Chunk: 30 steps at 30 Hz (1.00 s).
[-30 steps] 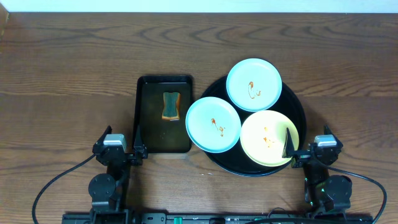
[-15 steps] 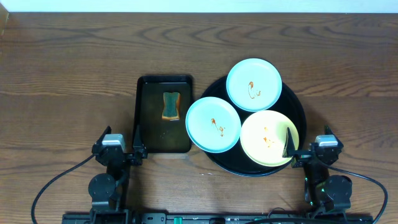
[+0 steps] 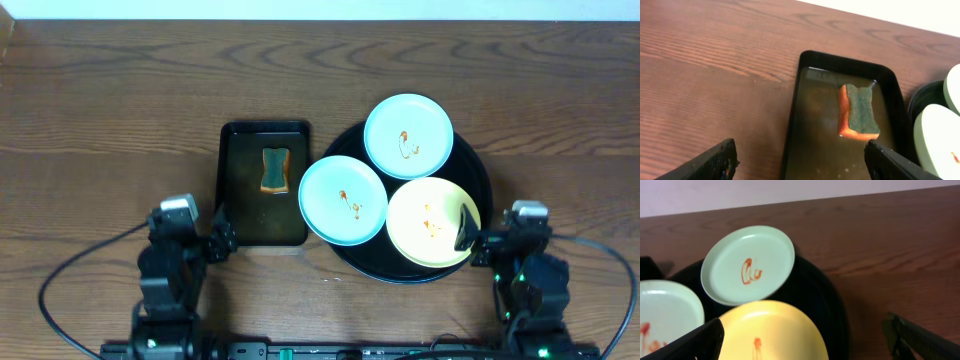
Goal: Clean dirty plates on tray and stack at the side
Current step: 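Move the left gripper down over the sponge in the black tray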
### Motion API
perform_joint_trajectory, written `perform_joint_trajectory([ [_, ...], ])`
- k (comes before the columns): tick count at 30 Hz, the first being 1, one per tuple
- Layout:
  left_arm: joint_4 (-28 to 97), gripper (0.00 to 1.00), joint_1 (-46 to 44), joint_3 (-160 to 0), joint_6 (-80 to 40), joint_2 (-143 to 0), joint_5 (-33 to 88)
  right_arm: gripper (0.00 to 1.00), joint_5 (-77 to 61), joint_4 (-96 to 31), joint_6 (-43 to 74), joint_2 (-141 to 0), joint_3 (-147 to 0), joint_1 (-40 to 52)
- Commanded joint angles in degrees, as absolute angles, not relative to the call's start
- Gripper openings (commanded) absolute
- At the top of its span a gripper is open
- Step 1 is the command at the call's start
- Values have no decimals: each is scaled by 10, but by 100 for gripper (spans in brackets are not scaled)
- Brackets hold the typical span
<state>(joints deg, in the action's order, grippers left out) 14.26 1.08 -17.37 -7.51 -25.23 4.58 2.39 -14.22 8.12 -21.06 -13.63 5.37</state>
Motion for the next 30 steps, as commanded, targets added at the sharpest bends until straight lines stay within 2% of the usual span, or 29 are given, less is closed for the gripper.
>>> perform_joint_trajectory([
  [1, 163, 83, 13, -248, -83, -319, 54, 99, 27, -159, 109, -284, -208, 52],
  [7, 216, 83, 13, -365, -83, -446, 85, 99, 4, -243, 96, -450, -339, 52],
  [16, 365, 83, 13, -539, -83, -615, 101, 99, -35, -441, -35, -700, -557, 52],
  [25, 385, 83, 13, -563, -83, -654, 101, 99, -57, -471, -35, -747, -602, 52],
  [30, 322, 83, 13, -563, -91, -656, 101, 99, -57, -467, -35, -747, -602, 52],
])
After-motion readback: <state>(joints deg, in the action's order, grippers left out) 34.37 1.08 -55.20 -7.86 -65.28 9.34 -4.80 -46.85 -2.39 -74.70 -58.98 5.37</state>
